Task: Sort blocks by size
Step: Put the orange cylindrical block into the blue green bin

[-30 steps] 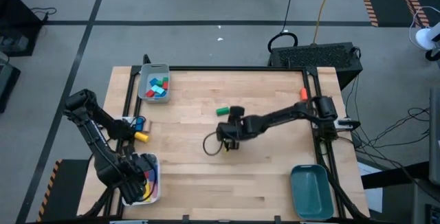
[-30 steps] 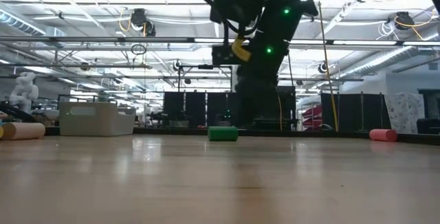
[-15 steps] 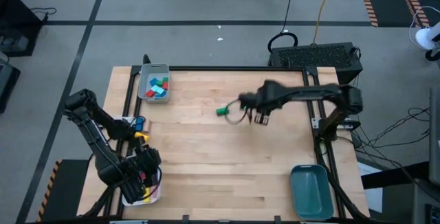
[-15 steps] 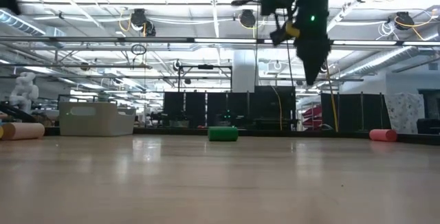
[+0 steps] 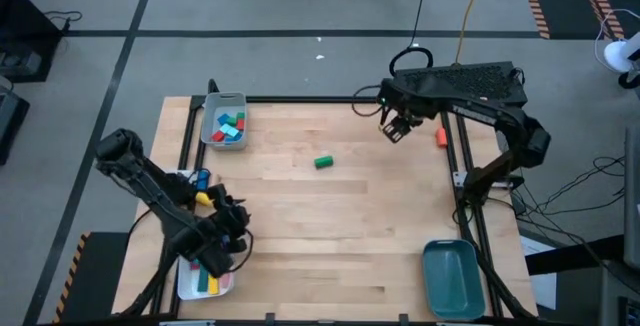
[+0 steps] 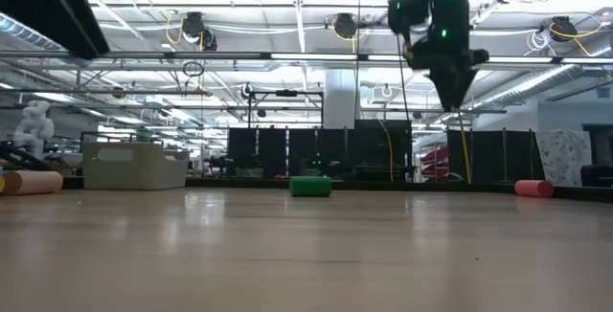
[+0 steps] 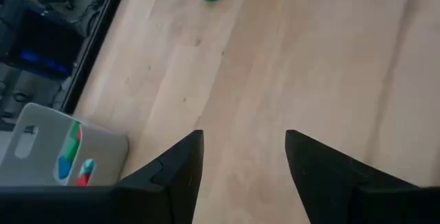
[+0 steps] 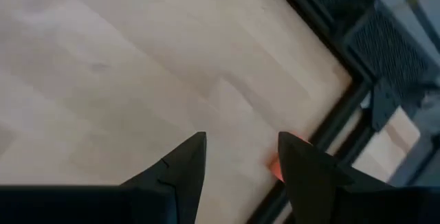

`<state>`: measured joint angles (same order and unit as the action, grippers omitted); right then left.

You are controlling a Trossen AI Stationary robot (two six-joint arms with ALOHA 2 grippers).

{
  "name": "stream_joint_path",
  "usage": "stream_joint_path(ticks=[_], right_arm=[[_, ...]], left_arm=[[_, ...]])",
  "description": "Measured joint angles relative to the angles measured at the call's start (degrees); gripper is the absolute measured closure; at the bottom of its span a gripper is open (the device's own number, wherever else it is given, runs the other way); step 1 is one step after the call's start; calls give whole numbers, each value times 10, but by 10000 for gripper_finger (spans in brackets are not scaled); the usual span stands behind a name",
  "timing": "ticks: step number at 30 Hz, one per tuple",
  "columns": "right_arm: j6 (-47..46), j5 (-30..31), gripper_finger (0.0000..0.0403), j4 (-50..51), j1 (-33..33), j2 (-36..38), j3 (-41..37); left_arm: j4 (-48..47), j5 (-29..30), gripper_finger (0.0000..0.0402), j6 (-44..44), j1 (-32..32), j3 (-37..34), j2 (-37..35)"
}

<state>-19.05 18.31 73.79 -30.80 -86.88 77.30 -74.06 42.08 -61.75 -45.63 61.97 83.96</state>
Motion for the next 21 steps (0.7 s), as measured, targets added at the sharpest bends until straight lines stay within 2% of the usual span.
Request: stream_joint_path(ticks=[6, 12, 17, 21], right_arm=[[-2, -2, 235, 1, -73, -14, -48], [-9, -5, 217, 8, -132, -11, -133], [-9, -6, 204, -11, -164, -11, -194], [1, -7, 196, -43, -186, -11, -230]], left_arm=[[106, -4, 194, 145, 61, -43, -16], [272, 25, 194, 317, 137, -70, -17], [431, -10, 194, 438, 196, -103, -17], [508, -29, 194, 503, 234, -119, -17]])
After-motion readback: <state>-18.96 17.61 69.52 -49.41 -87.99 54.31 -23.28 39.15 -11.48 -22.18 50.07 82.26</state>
